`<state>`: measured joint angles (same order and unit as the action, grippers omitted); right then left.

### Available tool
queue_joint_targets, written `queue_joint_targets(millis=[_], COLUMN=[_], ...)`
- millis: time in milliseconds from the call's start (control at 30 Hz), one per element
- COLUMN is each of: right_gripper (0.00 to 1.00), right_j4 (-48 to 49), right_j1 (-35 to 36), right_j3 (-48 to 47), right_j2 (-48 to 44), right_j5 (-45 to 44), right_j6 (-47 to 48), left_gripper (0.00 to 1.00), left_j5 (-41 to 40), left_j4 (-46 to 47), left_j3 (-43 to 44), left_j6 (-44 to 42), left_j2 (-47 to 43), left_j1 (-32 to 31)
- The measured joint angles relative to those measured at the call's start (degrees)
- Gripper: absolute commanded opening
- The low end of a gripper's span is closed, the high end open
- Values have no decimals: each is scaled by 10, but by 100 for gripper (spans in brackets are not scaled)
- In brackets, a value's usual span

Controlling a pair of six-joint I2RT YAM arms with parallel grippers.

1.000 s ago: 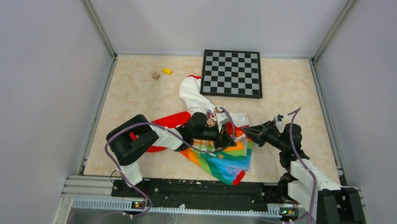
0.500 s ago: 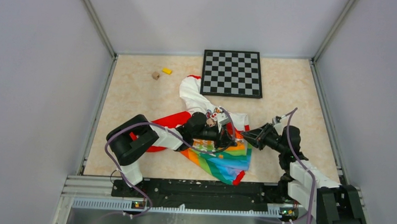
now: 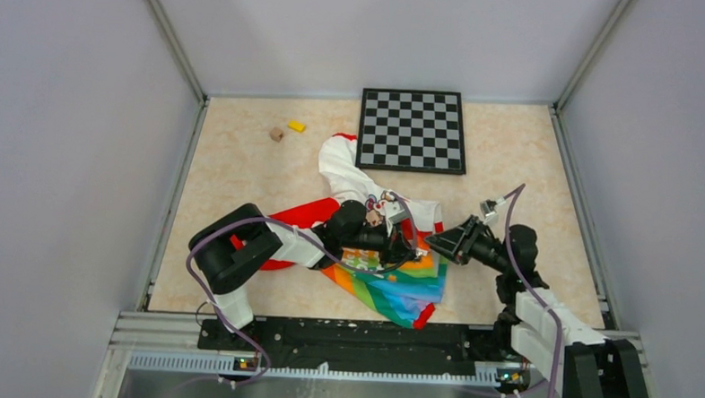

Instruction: Zip up the jacket

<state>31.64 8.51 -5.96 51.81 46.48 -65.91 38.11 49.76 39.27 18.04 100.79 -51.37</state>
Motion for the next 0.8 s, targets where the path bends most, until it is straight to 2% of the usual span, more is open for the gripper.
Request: queue_joint_targets(millis=[133, 300, 567, 633, 767, 800], right_gripper=[41, 37, 26, 20, 0, 0], right_j4=[-6, -10, 9, 9, 9, 10], right_j1=[0, 0, 0, 0, 0, 0], right_j3=[4, 7, 7, 7, 5, 3], right_j2=[-33, -39, 7, 12, 17, 19], right_j5=[1, 10, 54, 62, 68, 68], right_j6=[37, 76, 114, 127, 158, 164], left_gripper=[0, 0, 0, 0, 0, 0], left_j5=[0, 0, 3, 5, 11, 11], left_j4=[0, -1, -13, -16, -26, -31], left_j3=[0, 0, 0, 0, 0, 0], left_j6=[0, 0, 0, 0, 0, 0], left_j2=[0, 0, 0, 0, 0, -2], left_j1=[0, 0, 0, 0, 0, 0])
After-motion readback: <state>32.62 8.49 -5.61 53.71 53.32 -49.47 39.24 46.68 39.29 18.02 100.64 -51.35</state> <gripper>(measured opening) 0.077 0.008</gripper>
